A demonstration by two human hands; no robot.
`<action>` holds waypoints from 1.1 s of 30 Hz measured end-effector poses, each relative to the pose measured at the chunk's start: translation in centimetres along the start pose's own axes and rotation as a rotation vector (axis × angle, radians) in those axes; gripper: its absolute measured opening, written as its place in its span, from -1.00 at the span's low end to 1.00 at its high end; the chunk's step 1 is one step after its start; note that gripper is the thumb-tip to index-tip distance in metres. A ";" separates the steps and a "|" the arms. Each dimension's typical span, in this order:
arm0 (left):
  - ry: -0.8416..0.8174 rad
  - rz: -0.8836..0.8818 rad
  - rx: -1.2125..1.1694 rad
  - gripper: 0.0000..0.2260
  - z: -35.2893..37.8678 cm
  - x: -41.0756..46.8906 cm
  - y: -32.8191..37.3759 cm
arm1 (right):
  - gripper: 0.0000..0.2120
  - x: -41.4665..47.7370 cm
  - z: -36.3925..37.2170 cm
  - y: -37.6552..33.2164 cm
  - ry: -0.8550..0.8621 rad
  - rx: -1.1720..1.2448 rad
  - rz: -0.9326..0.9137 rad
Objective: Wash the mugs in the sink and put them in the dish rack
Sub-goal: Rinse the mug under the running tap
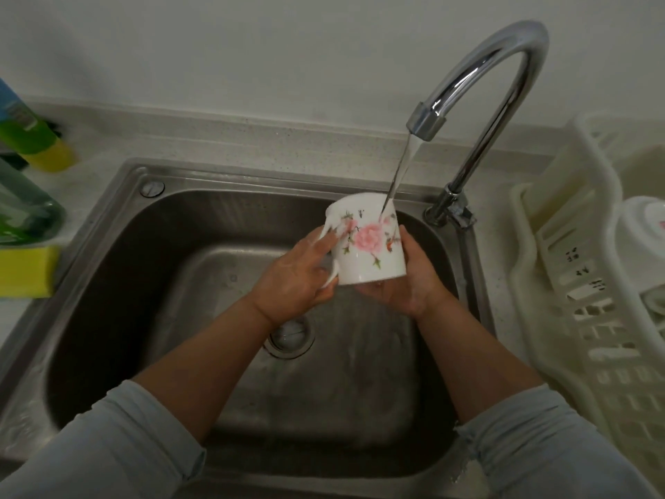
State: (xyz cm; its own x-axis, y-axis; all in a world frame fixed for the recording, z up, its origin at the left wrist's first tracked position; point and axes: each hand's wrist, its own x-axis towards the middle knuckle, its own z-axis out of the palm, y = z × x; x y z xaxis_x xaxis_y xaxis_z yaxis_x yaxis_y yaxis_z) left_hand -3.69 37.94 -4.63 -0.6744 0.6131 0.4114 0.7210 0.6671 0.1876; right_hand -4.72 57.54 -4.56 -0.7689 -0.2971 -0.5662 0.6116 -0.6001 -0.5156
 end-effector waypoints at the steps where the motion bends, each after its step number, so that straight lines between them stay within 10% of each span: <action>1: 0.010 0.021 0.018 -0.68 0.3 -0.3 0.0 | -0.48 0.0 -0.2 0.2 -0.003 -0.008 -0.010; 7: -0.023 0.013 0.003 -0.36 1.1 -1.8 -0.2 | -0.49 0.0 -0.9 1.1 0.053 -0.168 -0.115; 12: -0.049 -0.003 -0.060 -0.64 0.6 -1.6 -0.1 | -0.52 -0.2 -0.7 0.6 0.072 -0.155 -0.088; 26: -0.371 -1.100 -0.791 -0.80 -2.4 2.7 -0.3 | -0.58 1.3 -1.1 1.7 0.140 -0.356 0.111; 33: -0.538 -1.163 -0.703 -0.83 -4.1 4.0 -0.3 | -0.56 1.2 -1.0 3.5 0.056 -0.292 0.141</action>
State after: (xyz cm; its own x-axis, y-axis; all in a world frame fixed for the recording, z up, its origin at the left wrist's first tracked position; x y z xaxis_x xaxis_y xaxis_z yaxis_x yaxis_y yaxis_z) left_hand -5.93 38.46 0.64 -0.7820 0.0702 -0.6193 -0.4393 0.6427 0.6276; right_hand -3.30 55.84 -7.73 -0.6663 -0.3160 -0.6754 0.7452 -0.3153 -0.5877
